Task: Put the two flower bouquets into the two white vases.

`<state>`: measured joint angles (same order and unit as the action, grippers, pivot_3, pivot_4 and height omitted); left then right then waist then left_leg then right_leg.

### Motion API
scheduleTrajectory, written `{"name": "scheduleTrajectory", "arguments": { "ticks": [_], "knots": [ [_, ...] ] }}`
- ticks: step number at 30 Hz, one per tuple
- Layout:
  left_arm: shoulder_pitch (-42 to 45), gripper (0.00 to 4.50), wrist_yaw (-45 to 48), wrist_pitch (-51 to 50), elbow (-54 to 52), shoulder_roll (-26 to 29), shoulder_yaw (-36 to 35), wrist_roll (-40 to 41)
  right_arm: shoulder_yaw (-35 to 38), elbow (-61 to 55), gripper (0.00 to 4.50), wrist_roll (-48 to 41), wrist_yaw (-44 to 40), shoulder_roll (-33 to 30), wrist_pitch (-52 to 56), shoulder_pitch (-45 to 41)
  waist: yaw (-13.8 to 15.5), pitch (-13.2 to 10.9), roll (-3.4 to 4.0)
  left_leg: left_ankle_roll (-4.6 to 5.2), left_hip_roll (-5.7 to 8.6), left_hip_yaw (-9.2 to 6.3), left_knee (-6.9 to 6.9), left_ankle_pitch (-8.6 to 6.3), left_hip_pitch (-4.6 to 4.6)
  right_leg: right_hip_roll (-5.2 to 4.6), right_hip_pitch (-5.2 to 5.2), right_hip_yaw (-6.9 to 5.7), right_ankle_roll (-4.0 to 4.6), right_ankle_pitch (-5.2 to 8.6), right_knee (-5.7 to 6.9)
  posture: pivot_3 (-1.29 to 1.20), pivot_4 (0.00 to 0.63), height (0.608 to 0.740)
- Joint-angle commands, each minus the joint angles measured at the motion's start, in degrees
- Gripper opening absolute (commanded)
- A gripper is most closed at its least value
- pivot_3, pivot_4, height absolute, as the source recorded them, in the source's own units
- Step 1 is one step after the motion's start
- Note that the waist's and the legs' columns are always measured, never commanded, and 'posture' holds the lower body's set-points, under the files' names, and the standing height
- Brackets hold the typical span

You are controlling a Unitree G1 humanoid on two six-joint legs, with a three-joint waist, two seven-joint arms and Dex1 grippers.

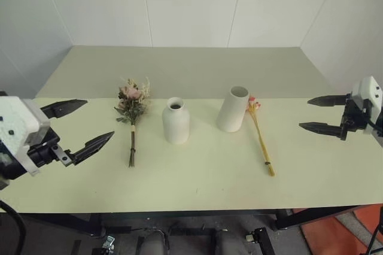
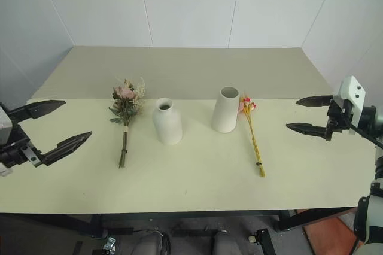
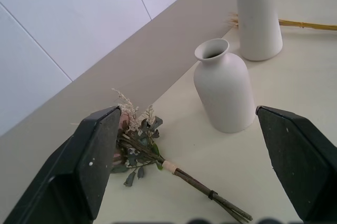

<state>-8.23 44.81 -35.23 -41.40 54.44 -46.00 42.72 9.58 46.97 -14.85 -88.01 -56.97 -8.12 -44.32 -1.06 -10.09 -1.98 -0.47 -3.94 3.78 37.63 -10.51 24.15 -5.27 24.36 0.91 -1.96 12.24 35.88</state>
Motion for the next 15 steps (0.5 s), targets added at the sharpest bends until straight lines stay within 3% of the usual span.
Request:
{"name": "scheduleTrajectory", "arguments": {
  "ticks": [1,12,15],
  "knots": [
    [1.3,4.46,1.1,0.8,1.6,1.8,-0.9,-0.5,1.7,-2.1,4.5,-1.3,-0.3,-1.9,0.4,-0.6,0.0,0.0,0.0,0.0,0.0,0.0,0.0,0.0,0.0,0.0,0.0,0.0,0.0,0.0,0.0,0.0,0.15,0.74],
    [2.9,4.46,0.6,2.2,3.7,0.4,3.1,-2.4,4.1,-8.0,4.5,-3.5,1.0,-2.2,1.9,4.9,0.1,0.0,0.0,0.0,0.0,0.0,0.0,0.0,0.01,-0.01,-0.01,0.0,0.0,0.0,-0.01,0.0,0.15,0.74],
    [6.9,4.46,-6.0,0.0,3.9,-1.3,6.7,-3.1,4.3,-9.8,4.5,-4.2,1.4,-2.2,2.8,6.3,0.3,0.0,0.0,0.0,0.0,0.0,0.0,0.0,0.0,0.0,-0.01,0.0,0.0,0.0,0.02,0.0,0.15,0.74]
  ]
}}
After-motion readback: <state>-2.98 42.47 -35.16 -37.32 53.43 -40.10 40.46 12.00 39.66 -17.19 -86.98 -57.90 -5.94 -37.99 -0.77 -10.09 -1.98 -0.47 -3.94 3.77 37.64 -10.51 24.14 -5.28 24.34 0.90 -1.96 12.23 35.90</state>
